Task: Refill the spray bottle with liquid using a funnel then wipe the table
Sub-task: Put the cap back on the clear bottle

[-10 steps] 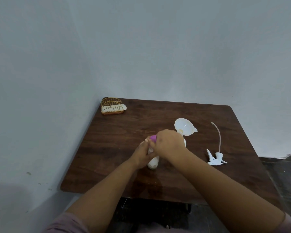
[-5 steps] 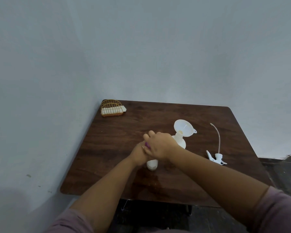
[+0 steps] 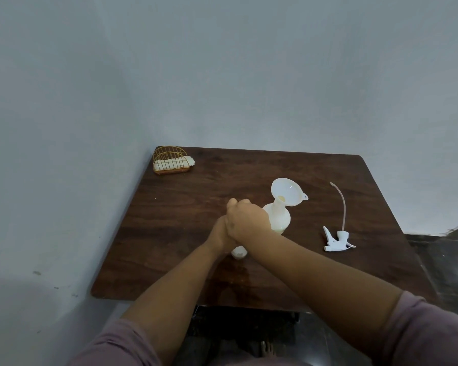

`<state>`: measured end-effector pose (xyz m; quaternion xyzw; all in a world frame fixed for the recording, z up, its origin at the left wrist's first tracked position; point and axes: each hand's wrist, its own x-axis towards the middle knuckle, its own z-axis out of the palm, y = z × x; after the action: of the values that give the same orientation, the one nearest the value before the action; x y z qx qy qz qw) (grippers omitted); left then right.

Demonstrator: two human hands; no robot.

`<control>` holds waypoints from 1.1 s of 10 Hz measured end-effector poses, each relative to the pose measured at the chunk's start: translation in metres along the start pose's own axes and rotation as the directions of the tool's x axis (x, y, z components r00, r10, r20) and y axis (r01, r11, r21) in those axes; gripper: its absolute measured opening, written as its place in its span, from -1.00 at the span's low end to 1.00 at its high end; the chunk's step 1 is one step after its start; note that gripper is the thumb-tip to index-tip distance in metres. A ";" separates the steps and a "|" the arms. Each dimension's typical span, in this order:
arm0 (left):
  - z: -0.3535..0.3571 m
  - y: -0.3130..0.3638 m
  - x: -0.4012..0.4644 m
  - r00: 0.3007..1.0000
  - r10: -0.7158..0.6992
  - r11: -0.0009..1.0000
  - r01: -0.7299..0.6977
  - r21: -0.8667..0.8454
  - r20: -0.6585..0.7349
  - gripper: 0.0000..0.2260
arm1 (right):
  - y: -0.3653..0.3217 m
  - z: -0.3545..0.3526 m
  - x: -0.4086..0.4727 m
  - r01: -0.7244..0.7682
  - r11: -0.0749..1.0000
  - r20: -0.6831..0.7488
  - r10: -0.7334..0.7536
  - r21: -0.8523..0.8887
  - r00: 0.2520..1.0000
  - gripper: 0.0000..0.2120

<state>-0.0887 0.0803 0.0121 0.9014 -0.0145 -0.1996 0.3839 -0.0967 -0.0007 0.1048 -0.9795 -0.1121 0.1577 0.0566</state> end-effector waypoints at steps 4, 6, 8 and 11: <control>0.001 0.007 -0.004 0.999 -0.026 1.000 0.026 0.003 -0.028 -0.63 | 0.007 0.003 0.007 -0.030 0.993 -0.052 0.036 0.112 0.998 -0.69; -0.016 0.008 0.004 0.998 0.051 0.967 -0.058 -0.249 -0.038 -0.35 | 0.028 -0.029 0.024 0.076 0.994 -0.035 -0.074 0.075 0.997 -0.66; -0.046 0.024 0.021 0.979 0.144 0.929 -0.185 -0.320 -0.147 -0.36 | 0.042 -0.077 0.051 0.195 0.975 -0.033 -0.193 0.109 0.981 -0.62; -0.121 0.043 0.087 0.931 0.126 0.944 -0.219 -0.247 -0.343 -0.55 | 0.046 -0.127 0.134 0.317 0.904 -0.221 -0.260 0.286 0.940 -0.51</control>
<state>0.0420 0.1174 0.0871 0.8532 -0.0030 -0.0145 0.5214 0.0775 -0.0225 0.1778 -0.9401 -0.2240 0.0755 0.2457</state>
